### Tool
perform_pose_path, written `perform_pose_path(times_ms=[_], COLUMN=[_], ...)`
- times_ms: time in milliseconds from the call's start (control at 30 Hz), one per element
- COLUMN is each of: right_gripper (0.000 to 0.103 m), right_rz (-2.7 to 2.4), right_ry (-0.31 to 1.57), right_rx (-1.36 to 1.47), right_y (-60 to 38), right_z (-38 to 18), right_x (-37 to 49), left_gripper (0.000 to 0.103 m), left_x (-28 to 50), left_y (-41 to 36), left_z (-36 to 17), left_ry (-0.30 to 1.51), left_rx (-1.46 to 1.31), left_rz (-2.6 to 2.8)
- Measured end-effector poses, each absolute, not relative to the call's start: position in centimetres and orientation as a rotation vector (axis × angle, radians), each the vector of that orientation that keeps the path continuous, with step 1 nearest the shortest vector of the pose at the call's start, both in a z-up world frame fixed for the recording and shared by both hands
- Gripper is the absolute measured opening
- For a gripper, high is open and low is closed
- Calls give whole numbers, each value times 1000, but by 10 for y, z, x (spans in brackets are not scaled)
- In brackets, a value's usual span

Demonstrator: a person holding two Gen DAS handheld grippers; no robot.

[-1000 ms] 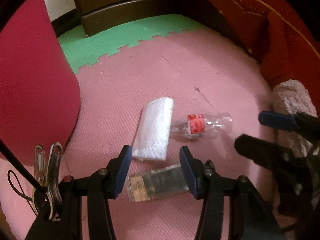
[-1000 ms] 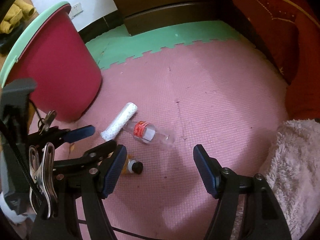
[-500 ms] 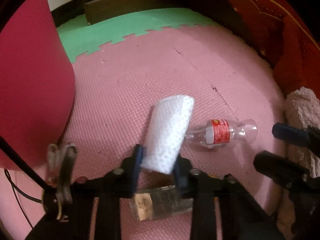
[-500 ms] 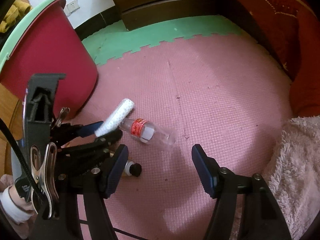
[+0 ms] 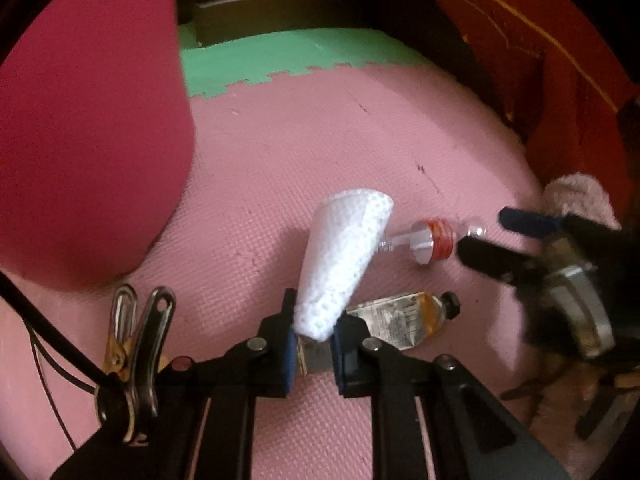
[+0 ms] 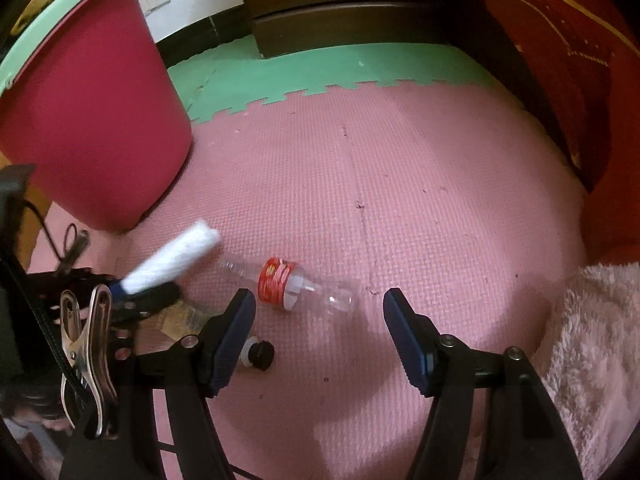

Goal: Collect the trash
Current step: 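Close the right tool on the clear red-label bottle while the left tool holds the towel, then carry the towel in the left tool and bottle in the right tool over the bucket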

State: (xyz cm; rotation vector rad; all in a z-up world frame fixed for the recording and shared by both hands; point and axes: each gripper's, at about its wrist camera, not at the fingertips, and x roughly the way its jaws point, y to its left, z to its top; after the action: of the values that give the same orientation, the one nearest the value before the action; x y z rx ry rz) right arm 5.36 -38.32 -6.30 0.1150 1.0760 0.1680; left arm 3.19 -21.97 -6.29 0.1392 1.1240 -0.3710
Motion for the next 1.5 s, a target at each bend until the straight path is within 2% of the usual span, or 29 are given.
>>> perform_pose_path(times_ms=[367,433,533,700,867,1500], right_gripper=[68,65,58,39,31,31], right_rz=[191,195,182,178,174,152], right_ry=[1164,1180,1170,1159,1156,1122], right_rx=[-38,-50,-77,-51,-45,-11], right_y=[-358,-356,-353,-357,-356,-359], right_z=[-92,-96,-96,-95,-95,-86], right_x=[68,68,68,67,68,56], left_gripper=[15,15,15,15,15,15], left_x=[15,14,14,18,18,9], left_y=[-215,-214,-214,-215,-214,-216], left_z=[-52,-53,-53,-54,-54,-41], left_ry=[1101,1102,1097,1099,1097,1061], left_rx=[154,155,162,161,162,159], left_rz=[-374,-377,-376,-379,-380,-398])
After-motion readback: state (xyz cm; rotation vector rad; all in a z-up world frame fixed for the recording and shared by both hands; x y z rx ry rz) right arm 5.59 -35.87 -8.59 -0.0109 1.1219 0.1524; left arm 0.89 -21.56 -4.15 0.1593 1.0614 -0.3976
